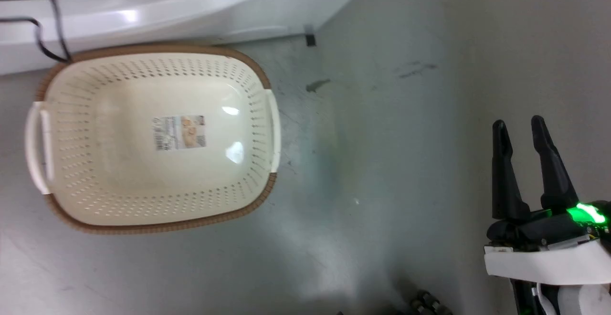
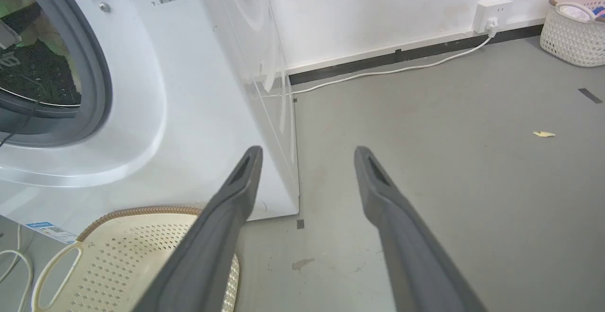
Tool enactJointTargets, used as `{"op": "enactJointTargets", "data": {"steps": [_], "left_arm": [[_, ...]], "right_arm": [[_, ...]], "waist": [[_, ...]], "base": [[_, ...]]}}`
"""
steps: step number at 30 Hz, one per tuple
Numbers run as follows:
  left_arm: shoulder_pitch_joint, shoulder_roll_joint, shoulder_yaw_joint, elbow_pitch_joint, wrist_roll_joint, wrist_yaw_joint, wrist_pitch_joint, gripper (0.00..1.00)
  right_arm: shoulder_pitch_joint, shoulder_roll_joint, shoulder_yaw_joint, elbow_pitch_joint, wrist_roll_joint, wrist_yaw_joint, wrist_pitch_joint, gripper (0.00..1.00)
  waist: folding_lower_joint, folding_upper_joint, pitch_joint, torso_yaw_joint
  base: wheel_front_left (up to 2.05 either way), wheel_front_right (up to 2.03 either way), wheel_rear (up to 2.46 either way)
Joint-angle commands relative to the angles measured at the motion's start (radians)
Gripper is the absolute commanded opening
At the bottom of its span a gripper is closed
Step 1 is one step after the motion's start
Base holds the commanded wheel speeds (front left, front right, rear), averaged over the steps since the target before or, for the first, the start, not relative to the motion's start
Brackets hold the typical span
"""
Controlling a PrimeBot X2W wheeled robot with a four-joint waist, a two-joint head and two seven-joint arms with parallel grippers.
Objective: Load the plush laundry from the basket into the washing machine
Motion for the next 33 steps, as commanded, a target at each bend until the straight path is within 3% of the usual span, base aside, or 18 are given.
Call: {"op": "enactJointTargets", "data": {"steps": [1, 12, 13, 14, 24, 33], "left_arm": [[-0.044, 0.015, 0.001, 0.000, 0.010, -0.007, 0.006, 0.00], [-0.127, 0.030, -0.020, 0.024, 0.014, -0.013, 0.053, 0.00], [-0.131, 0.016, -0.022, 0.036, 0.006, -0.008, 0.055, 0.80], [-0.130, 0.010, -0.022, 0.042, 0.001, -0.008, 0.056, 1.00], [-0.076, -0.079, -0.013, 0.098, -0.073, -0.012, 0.072, 1.00], [0.074, -0.170, -0.034, 0.118, -0.110, -0.017, 0.008, 1.00]], "right_arm": [[0.014, 0.000, -0.001, -0.016, 0.005, -0.001, -0.004, 1.00], [0.029, 0.000, 0.001, -0.050, 0.020, -0.001, -0.004, 1.00], [0.026, 0.000, -0.006, -0.055, 0.016, -0.001, -0.004, 1.00], [0.025, 0.000, -0.006, -0.055, 0.013, -0.001, -0.004, 1.00], [-0.003, 0.000, -0.023, -0.039, -0.012, -0.001, -0.004, 1.00], [-0.037, 0.000, -0.053, 0.000, -0.048, -0.001, -0.004, 1.00]], "waist": [[-0.0002, 0.0000, 0.041, -0.035], [-0.0002, 0.0000, 0.087, -0.048], [-0.0002, 0.0000, 0.086, -0.035], [-0.0002, 0.0000, 0.084, -0.030], [-0.0002, 0.0000, 0.016, 0.039], [-0.0002, 0.0000, -0.119, 0.126]], "base": [[0.00, 0.00, 0.00], [0.00, 0.00, 0.00], [0.00, 0.00, 0.00], [0.00, 0.00, 0.00], [0.00, 0.00, 0.00], [0.00, 0.00, 0.00]]}}
